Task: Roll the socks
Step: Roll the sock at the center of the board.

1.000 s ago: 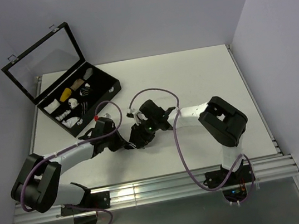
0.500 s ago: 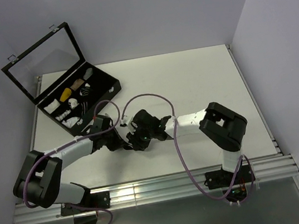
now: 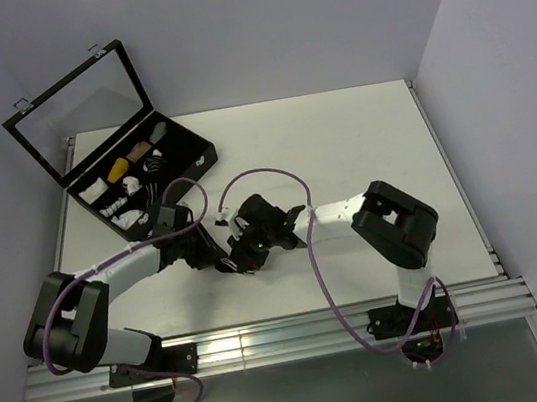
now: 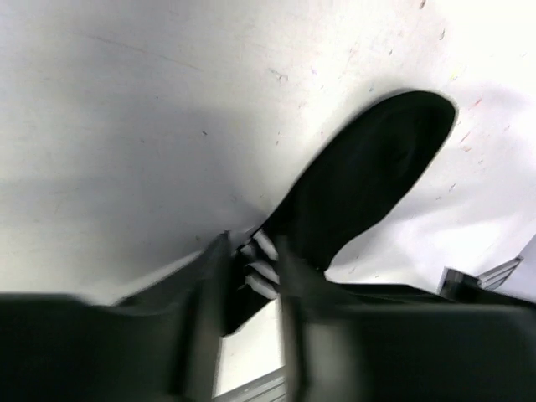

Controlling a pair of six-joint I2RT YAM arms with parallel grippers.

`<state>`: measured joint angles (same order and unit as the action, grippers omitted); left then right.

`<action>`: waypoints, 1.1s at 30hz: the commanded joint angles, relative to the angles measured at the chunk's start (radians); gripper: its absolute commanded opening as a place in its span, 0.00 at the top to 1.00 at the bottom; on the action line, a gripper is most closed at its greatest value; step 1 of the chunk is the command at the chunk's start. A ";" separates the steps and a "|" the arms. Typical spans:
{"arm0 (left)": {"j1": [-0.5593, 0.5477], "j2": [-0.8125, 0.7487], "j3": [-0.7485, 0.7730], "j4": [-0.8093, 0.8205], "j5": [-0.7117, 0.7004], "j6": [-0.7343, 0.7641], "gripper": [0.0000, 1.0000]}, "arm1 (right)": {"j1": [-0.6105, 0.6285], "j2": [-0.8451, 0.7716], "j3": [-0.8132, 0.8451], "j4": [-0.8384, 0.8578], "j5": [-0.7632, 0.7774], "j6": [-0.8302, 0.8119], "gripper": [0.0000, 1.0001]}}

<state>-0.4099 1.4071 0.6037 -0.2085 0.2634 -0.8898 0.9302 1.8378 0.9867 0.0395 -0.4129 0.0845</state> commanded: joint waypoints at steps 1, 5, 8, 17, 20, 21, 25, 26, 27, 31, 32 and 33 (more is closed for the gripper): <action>0.010 -0.078 -0.008 0.037 -0.024 0.015 0.59 | -0.065 0.047 0.024 -0.049 -0.185 0.098 1.00; 0.010 -0.169 -0.062 0.075 -0.064 0.002 0.28 | -0.125 0.104 0.030 -0.043 -0.285 0.171 1.00; 0.010 -0.240 -0.126 0.119 -0.070 -0.021 0.23 | -0.162 0.133 0.021 0.022 -0.358 0.233 1.00; -0.006 -0.301 -0.234 0.231 -0.046 -0.083 0.24 | -0.240 0.244 0.047 0.048 -0.495 0.345 1.00; -0.035 -0.269 -0.245 0.250 -0.055 -0.107 0.26 | -0.248 0.262 0.052 0.039 -0.507 0.353 1.00; -0.043 -0.252 -0.245 0.251 -0.068 -0.118 0.27 | -0.251 0.265 0.055 0.034 -0.506 0.353 1.00; -0.075 -0.215 -0.228 0.250 -0.093 -0.129 0.30 | -0.257 0.278 0.058 0.036 -0.506 0.362 1.00; -0.081 -0.206 -0.220 0.250 -0.096 -0.132 0.31 | -0.258 0.282 0.059 0.034 -0.509 0.362 1.00; -0.086 -0.188 -0.214 0.247 -0.099 -0.136 0.31 | -0.260 0.284 0.064 0.034 -0.507 0.363 1.00; -0.113 -0.134 -0.194 0.230 -0.122 -0.144 0.34 | -0.263 0.291 0.064 0.043 -0.507 0.379 1.00; -0.116 -0.114 -0.188 0.227 -0.125 -0.147 0.35 | -0.264 0.293 0.063 0.046 -0.507 0.380 1.00; -0.122 -0.108 -0.185 0.219 -0.127 -0.150 0.37 | -0.266 0.293 0.061 0.049 -0.507 0.385 1.00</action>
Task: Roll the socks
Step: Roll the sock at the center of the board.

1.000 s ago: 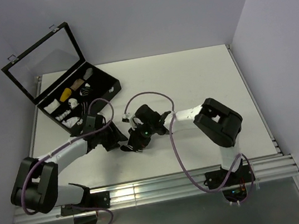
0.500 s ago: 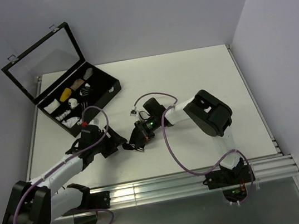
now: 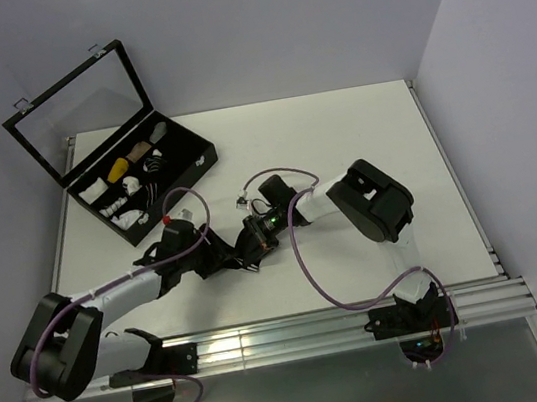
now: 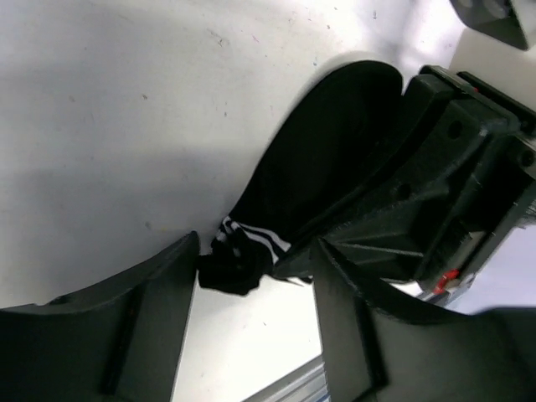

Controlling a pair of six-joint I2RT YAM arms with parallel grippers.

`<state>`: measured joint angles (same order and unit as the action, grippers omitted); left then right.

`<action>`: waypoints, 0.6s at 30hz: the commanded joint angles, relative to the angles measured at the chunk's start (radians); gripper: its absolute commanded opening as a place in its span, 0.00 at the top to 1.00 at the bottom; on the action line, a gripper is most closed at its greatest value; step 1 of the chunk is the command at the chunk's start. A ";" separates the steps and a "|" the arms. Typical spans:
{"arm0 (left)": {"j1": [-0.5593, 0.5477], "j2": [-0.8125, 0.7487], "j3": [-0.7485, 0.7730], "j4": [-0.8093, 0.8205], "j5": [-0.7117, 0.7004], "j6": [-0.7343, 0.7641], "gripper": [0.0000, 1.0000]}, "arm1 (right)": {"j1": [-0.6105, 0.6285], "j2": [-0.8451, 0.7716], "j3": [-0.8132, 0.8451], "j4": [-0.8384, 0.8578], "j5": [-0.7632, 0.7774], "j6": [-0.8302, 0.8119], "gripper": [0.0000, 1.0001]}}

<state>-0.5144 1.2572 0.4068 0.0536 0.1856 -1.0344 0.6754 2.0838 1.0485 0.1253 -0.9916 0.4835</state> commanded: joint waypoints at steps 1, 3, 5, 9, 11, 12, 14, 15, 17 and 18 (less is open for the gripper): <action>-0.018 0.051 0.018 -0.049 -0.058 -0.009 0.40 | -0.013 0.047 -0.002 -0.032 0.068 -0.008 1.00; -0.026 0.077 0.033 -0.085 -0.077 -0.006 0.43 | -0.017 0.044 -0.007 -0.024 0.070 -0.005 1.00; -0.036 0.100 0.056 -0.129 -0.104 0.000 0.53 | -0.025 0.039 -0.013 -0.018 0.079 0.000 1.00; -0.049 0.126 0.089 -0.176 -0.129 0.014 0.73 | -0.028 -0.001 -0.027 -0.032 0.125 -0.036 0.97; -0.050 0.143 0.113 -0.201 -0.132 0.022 0.85 | -0.028 -0.043 -0.038 -0.038 0.171 -0.059 0.88; -0.052 0.149 0.121 -0.208 -0.138 0.026 0.93 | -0.028 -0.060 -0.051 -0.036 0.189 -0.078 0.85; -0.052 0.169 0.147 -0.233 -0.137 0.037 0.98 | -0.022 -0.125 -0.077 -0.015 0.229 -0.091 0.76; -0.052 0.176 0.155 -0.238 -0.137 0.040 1.00 | -0.022 -0.149 -0.100 -0.009 0.263 -0.098 0.73; -0.052 0.191 0.176 -0.256 -0.132 0.051 1.00 | -0.011 -0.223 -0.125 0.006 0.315 -0.123 0.71; -0.053 0.194 0.184 -0.264 -0.133 0.056 1.00 | -0.005 -0.249 -0.152 0.014 0.374 -0.141 0.71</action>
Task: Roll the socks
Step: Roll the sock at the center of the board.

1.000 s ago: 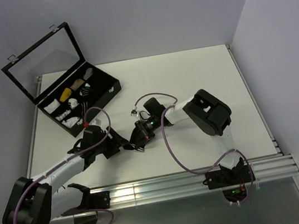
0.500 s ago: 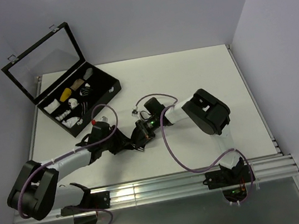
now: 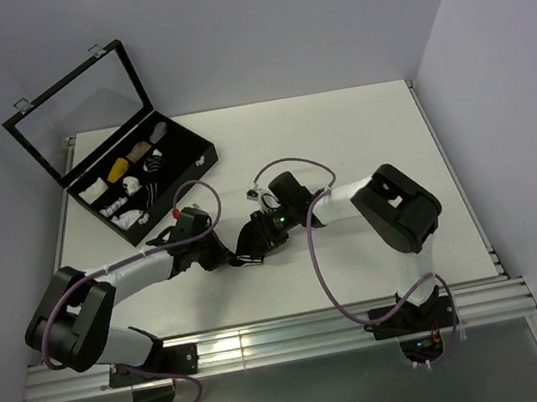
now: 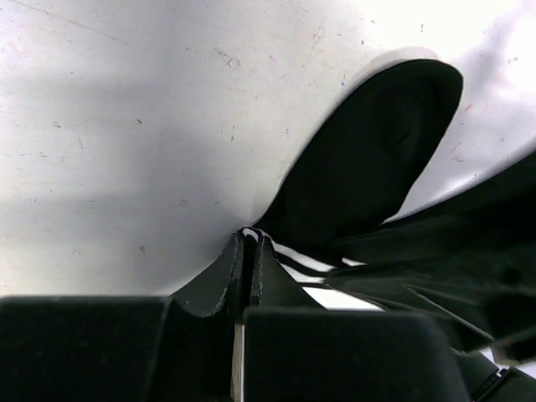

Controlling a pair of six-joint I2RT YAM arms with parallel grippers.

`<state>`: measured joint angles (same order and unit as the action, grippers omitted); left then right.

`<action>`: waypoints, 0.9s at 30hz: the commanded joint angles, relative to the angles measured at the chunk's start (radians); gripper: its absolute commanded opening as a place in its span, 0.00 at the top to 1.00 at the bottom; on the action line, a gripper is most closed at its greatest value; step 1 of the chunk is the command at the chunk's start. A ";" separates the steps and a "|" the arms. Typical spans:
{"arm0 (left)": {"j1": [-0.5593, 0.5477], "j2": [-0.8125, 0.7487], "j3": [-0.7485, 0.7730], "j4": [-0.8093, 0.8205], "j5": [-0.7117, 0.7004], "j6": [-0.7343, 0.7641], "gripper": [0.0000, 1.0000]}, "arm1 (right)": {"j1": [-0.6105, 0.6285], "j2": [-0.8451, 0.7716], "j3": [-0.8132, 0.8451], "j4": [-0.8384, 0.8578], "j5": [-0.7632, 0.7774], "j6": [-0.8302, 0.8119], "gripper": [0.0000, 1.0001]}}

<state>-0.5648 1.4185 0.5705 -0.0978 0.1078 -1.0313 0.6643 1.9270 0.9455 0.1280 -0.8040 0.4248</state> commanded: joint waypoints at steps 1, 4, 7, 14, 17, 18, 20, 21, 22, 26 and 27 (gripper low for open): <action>-0.003 0.039 0.035 -0.120 -0.057 0.057 1.00 | 0.014 -0.117 -0.063 0.021 0.221 -0.095 0.70; -0.003 0.045 0.061 -0.146 -0.062 0.071 1.00 | 0.061 -0.222 -0.117 0.045 0.363 -0.147 0.68; -0.004 0.043 0.084 -0.171 -0.068 0.083 1.00 | 0.127 -0.305 -0.158 0.076 0.498 -0.205 0.68; -0.004 0.054 0.117 -0.189 -0.065 0.102 1.00 | 0.262 -0.378 -0.174 0.110 0.655 -0.307 0.58; -0.004 0.063 0.123 -0.189 -0.060 0.105 1.00 | 0.294 -0.358 -0.157 0.102 0.675 -0.333 0.57; -0.004 0.065 0.124 -0.187 -0.054 0.106 1.00 | 0.302 -0.347 -0.152 0.102 0.678 -0.342 0.57; -0.004 0.072 0.126 -0.186 -0.053 0.105 1.00 | 0.322 -0.321 -0.137 0.096 0.681 -0.351 0.57; -0.003 0.073 0.127 -0.189 -0.051 0.105 0.99 | 0.330 -0.312 -0.129 0.090 0.695 -0.354 0.57; -0.004 0.074 0.131 -0.189 -0.049 0.105 1.00 | 0.337 -0.301 -0.120 0.082 0.701 -0.359 0.57; -0.003 0.071 0.129 -0.189 -0.049 0.106 1.00 | 0.366 -0.238 -0.087 0.050 0.753 -0.374 0.57; -0.004 0.072 0.131 -0.191 -0.049 0.106 1.00 | 0.374 -0.229 -0.083 0.047 0.767 -0.377 0.57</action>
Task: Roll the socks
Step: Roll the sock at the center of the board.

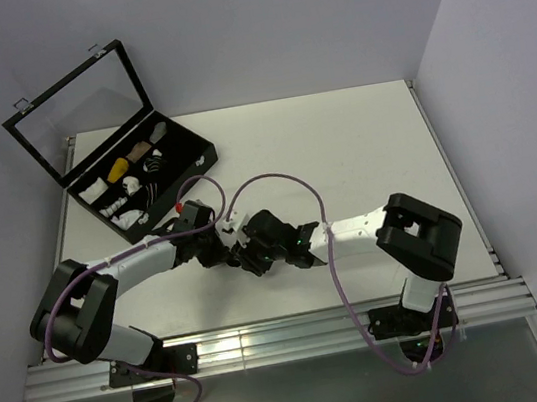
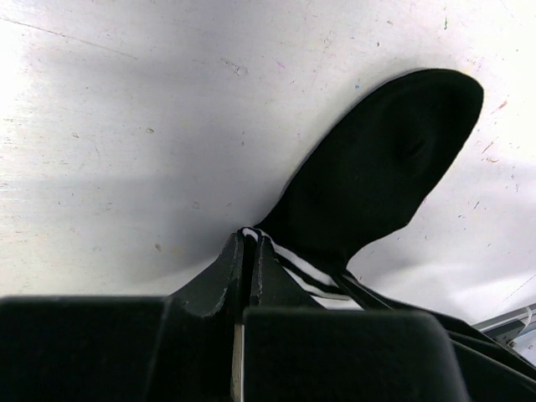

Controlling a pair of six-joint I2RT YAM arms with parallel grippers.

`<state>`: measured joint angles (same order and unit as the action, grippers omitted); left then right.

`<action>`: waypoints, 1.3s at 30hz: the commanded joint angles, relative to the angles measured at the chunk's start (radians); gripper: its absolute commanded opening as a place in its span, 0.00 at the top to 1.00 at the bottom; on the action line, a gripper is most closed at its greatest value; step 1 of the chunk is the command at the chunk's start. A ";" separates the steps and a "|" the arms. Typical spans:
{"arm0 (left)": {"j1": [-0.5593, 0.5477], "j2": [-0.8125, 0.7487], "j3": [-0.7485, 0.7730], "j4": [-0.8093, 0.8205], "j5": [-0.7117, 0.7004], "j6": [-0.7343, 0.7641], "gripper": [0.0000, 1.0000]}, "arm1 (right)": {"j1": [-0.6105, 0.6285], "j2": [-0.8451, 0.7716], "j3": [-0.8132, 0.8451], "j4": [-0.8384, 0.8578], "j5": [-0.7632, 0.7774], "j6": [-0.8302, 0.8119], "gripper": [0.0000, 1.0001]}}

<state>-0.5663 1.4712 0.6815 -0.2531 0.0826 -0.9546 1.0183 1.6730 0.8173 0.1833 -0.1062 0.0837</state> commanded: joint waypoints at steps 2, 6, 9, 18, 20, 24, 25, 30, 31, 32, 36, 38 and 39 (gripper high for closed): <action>-0.003 0.020 0.018 -0.037 -0.024 0.031 1.00 | 0.023 0.042 0.052 -0.018 0.091 -0.032 0.57; -0.001 0.017 0.016 -0.037 -0.026 0.033 1.00 | 0.025 0.088 0.062 -0.056 0.166 -0.003 0.57; -0.003 0.012 0.016 -0.035 -0.026 0.033 1.00 | 0.025 0.103 0.059 -0.082 0.189 0.027 0.57; -0.001 -0.026 0.027 -0.063 -0.058 0.024 0.92 | 0.022 0.137 0.045 -0.157 0.195 0.097 0.87; 0.000 -0.038 0.027 -0.063 -0.061 0.016 0.89 | 0.016 0.123 0.043 -0.148 0.166 0.111 0.94; -0.001 -0.075 0.001 -0.058 -0.078 -0.012 0.61 | -0.027 0.091 0.026 -0.116 0.047 0.148 1.00; -0.001 -0.098 -0.005 -0.054 -0.078 -0.028 0.55 | -0.040 0.087 0.011 -0.095 -0.020 0.157 1.00; -0.001 -0.176 -0.079 -0.005 -0.110 -0.101 0.28 | -0.168 0.105 -0.024 -0.025 -0.257 0.246 1.00; -0.001 -0.204 -0.094 0.017 -0.103 -0.133 0.27 | -0.184 0.113 -0.026 -0.015 -0.310 0.260 1.00; -0.001 -0.218 -0.109 0.037 -0.095 -0.148 0.27 | -0.196 0.120 -0.026 -0.013 -0.335 0.284 1.00; -0.003 -0.255 -0.186 0.138 -0.049 -0.208 0.28 | -0.248 0.154 -0.040 0.038 -0.450 0.361 1.00; -0.009 -0.256 -0.197 0.181 -0.038 -0.230 0.29 | -0.268 0.171 -0.044 0.051 -0.489 0.398 1.00; -0.013 -0.253 -0.203 0.192 -0.037 -0.233 0.29 | -0.273 0.175 -0.044 0.053 -0.495 0.409 1.00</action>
<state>-0.5674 1.2331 0.4931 -0.1726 0.0212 -1.1294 0.7616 1.8065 0.8062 0.2638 -0.5091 0.4210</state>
